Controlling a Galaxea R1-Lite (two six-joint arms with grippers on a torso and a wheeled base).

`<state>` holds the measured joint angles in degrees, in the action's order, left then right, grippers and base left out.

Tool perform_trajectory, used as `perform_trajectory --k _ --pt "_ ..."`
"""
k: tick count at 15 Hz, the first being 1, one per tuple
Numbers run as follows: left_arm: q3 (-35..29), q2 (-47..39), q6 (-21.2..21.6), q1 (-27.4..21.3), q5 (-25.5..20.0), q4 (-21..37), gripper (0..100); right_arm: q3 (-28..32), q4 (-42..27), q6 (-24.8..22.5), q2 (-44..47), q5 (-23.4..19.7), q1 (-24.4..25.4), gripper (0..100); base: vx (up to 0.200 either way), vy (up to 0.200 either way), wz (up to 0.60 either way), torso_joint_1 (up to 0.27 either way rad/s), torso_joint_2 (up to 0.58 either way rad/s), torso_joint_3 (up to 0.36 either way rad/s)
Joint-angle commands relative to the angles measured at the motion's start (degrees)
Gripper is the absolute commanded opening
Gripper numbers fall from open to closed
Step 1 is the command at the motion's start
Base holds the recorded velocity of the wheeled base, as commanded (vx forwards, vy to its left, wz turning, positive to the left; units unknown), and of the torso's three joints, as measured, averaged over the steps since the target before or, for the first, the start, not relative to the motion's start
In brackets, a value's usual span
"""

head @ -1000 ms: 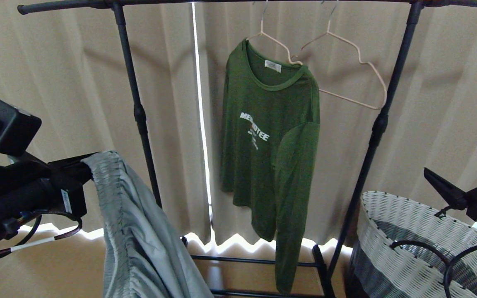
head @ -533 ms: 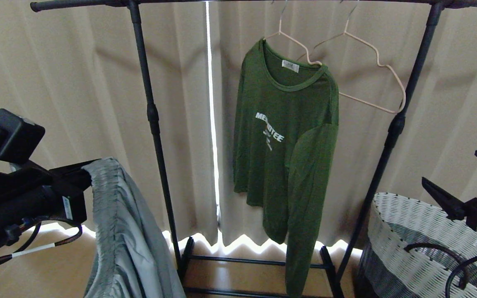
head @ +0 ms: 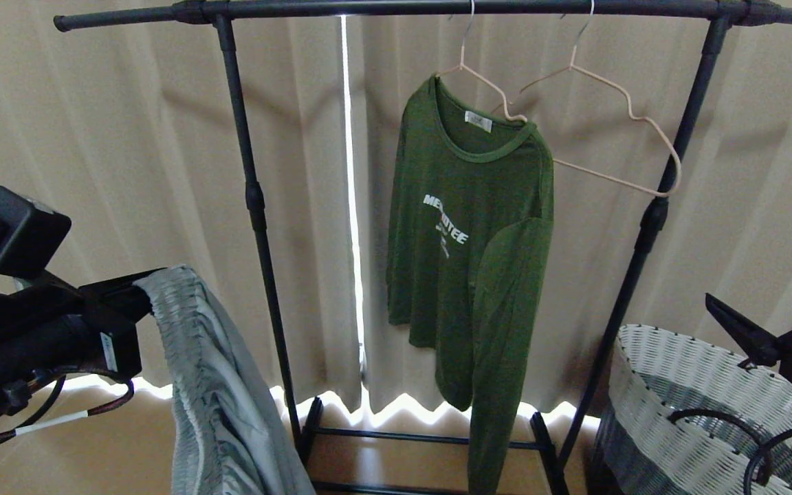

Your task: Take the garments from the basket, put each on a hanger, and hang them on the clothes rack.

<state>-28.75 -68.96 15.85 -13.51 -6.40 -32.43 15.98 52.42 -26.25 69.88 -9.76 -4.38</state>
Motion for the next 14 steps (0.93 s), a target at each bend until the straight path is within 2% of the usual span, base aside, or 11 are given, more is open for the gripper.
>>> perform_trajectory --k 1,3,14 --pt "0.27 0.32 0.06 -0.03 -0.02 0.00 0 0.01 -0.04 -0.03 -0.18 0.01 -0.11 100 0.000 0.000 0.00 0.095 -0.20 -0.261" --pt "0.53 0.23 0.06 -0.03 -0.02 0.00 0 0.01 0.05 0.05 -0.27 0.01 -0.02 100 0.000 0.000 0.00 0.088 -0.32 -0.288" --pt "3.17 1.55 0.15 -0.03 -1.25 -0.18 0 0.45 -0.04 0.23 0.08 -0.43 -0.02 100 0.000 0.000 0.00 0.191 -0.50 -0.284"
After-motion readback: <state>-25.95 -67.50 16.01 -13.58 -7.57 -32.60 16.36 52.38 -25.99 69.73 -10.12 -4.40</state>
